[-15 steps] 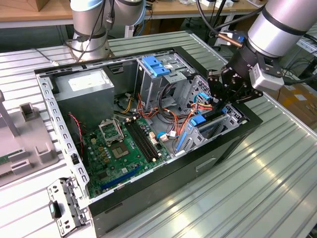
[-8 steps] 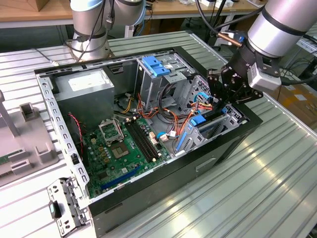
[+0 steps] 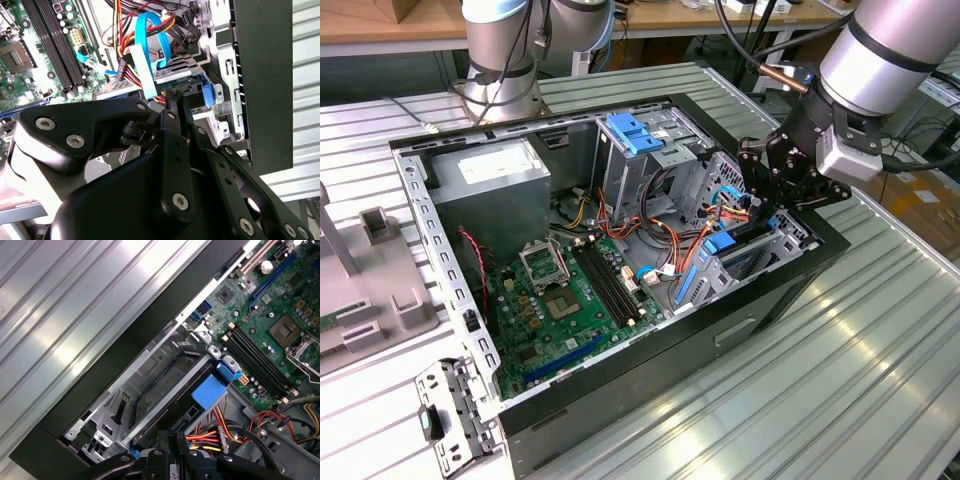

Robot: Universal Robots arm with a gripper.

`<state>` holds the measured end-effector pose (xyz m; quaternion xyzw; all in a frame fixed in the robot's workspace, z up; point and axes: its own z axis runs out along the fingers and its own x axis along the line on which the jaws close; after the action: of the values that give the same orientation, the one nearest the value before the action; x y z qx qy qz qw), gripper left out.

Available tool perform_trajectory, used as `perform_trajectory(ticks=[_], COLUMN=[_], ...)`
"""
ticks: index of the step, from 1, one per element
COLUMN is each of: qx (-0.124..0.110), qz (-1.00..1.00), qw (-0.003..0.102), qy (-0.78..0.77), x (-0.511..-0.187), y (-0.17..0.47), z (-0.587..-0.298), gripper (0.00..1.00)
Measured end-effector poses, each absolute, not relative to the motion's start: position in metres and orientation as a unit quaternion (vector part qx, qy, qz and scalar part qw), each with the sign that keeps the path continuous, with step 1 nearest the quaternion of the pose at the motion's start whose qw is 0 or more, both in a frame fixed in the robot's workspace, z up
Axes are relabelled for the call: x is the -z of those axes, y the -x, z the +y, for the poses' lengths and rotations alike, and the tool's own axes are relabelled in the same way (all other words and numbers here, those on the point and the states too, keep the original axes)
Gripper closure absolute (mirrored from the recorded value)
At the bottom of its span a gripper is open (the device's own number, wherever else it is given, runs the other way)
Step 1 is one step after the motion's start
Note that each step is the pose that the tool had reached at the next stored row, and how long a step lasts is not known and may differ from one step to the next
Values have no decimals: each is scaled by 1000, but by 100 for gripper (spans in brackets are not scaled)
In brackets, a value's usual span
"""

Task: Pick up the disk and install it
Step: 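Insert the first disk wire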

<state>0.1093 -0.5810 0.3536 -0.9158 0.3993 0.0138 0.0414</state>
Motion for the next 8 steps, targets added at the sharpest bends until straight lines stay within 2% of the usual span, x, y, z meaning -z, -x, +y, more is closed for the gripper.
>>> perform_trajectory(ticks=[8], qx=[-13], qz=[423], qw=[42], qy=[905], x=[-353], y=[-109], z=[-581], gripper=[83])
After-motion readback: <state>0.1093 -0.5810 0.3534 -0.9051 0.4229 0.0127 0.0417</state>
